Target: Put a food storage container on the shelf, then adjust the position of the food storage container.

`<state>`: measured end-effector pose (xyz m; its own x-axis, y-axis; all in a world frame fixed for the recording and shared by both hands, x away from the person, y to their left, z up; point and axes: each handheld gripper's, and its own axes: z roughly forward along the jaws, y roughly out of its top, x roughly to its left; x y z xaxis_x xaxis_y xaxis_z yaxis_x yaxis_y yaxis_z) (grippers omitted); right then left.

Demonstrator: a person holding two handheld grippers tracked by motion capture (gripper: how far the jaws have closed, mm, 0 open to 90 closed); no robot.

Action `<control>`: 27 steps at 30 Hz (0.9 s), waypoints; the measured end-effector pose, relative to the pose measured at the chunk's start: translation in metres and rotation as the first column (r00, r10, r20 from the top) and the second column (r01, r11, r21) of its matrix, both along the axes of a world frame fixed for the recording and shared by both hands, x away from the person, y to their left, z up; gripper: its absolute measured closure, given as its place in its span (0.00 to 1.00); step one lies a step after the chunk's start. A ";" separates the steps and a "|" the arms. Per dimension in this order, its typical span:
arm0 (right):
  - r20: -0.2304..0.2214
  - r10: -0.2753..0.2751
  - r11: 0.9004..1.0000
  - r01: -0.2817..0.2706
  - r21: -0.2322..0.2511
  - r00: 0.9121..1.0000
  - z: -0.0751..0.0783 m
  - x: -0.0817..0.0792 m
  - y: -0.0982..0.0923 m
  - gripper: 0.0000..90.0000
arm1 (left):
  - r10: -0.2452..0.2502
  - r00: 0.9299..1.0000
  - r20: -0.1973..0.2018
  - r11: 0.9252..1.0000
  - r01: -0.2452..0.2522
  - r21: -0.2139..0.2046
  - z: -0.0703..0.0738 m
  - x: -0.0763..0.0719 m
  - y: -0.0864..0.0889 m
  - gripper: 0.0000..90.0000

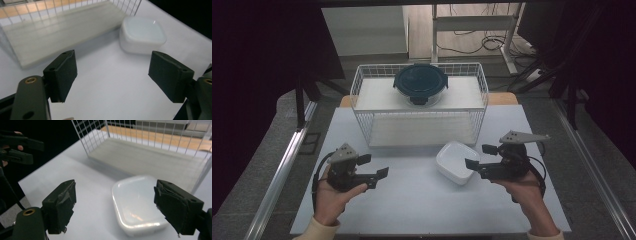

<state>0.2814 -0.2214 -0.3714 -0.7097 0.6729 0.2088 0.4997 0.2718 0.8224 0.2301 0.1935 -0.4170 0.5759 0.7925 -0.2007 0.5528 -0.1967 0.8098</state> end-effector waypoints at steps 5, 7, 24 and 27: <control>-0.030 -0.011 0.999 0.009 -0.050 0.999 -0.024 -0.010 0.001 0.20 | -0.009 1.000 -0.023 1.000 0.009 0.015 -0.022 -0.012 0.004 0.25; -0.046 -0.003 0.999 0.001 -0.054 0.999 -0.034 -0.013 0.003 0.20 | -0.019 0.999 -0.036 0.999 0.020 0.033 -0.027 -0.014 0.006 0.25; -0.116 -0.001 0.995 -0.010 -0.096 0.993 -0.073 -0.017 0.000 0.22 | 0.001 0.998 -0.061 1.000 0.000 0.016 -0.039 -0.008 0.004 0.24; -0.112 -0.003 0.995 -0.009 -0.102 0.994 -0.074 -0.017 -0.001 0.22 | 0.005 0.998 -0.057 1.000 -0.004 0.015 -0.038 -0.009 0.006 0.24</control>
